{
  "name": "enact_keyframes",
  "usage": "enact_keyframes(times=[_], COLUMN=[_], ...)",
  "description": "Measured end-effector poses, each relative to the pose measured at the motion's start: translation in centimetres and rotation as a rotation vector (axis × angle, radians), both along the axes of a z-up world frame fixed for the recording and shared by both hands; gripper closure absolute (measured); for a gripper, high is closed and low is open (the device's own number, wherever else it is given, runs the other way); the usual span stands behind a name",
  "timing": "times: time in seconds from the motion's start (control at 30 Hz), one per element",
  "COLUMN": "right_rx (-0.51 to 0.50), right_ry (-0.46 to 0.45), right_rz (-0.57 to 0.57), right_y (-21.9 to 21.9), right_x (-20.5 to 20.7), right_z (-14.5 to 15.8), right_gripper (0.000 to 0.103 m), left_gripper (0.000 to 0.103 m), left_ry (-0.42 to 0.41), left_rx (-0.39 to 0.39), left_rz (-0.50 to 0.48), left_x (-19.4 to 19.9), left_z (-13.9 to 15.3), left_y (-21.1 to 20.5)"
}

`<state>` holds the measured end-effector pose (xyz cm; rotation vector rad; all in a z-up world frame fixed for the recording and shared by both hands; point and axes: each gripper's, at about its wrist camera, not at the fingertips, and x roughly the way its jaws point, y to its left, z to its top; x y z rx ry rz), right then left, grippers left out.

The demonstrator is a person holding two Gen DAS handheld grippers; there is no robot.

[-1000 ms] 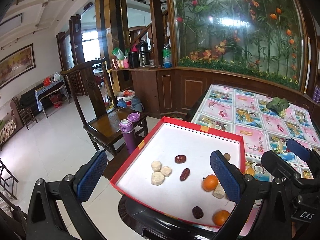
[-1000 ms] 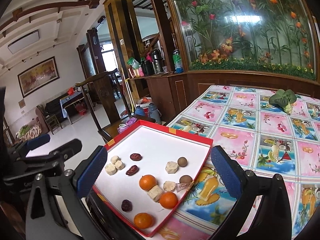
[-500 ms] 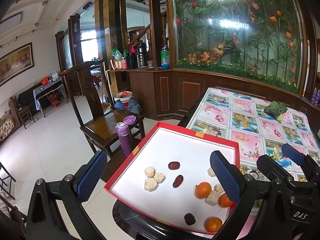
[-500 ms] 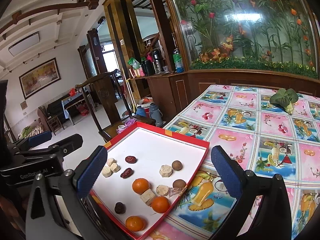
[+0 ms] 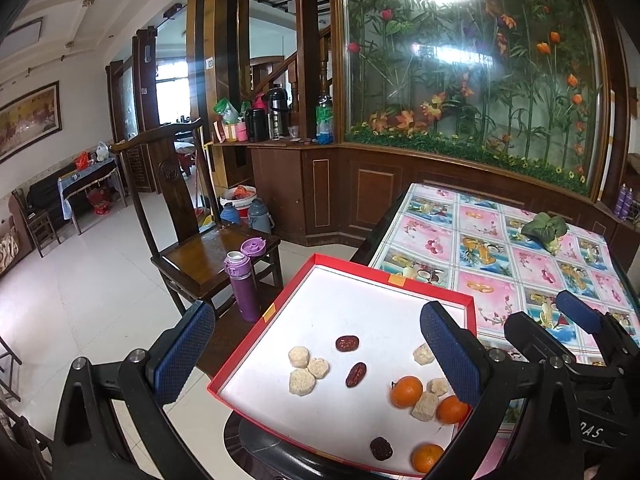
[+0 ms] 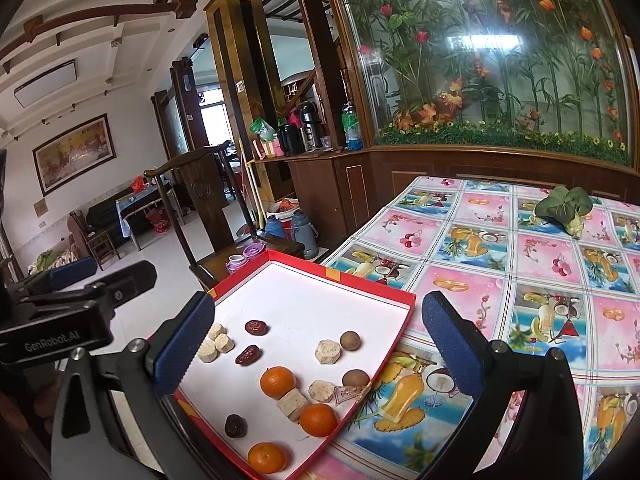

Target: Organize fruits

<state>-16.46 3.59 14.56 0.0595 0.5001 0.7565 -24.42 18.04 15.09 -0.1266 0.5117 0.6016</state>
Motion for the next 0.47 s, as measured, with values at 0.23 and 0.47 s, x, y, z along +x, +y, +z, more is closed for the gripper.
enact_keyframes(times=[0.23, 0.47], right_rx=[0.007, 0.026], right_ry=[0.013, 0.059], right_rz=[-0.006, 0.010], right_y=[0.8, 1.4], right_x=[1.1, 2.1], right_z=[-0.1, -0.8], right_gripper=[0.000, 0.000], left_gripper=[0.000, 0.001], left_ry=[0.004, 0.013], left_rx=[-0.005, -0.025], left_rz=[0.005, -0.003], left_x=[0.8, 2.1], left_z=[0.0, -0.2], left_y=[0.8, 0.5])
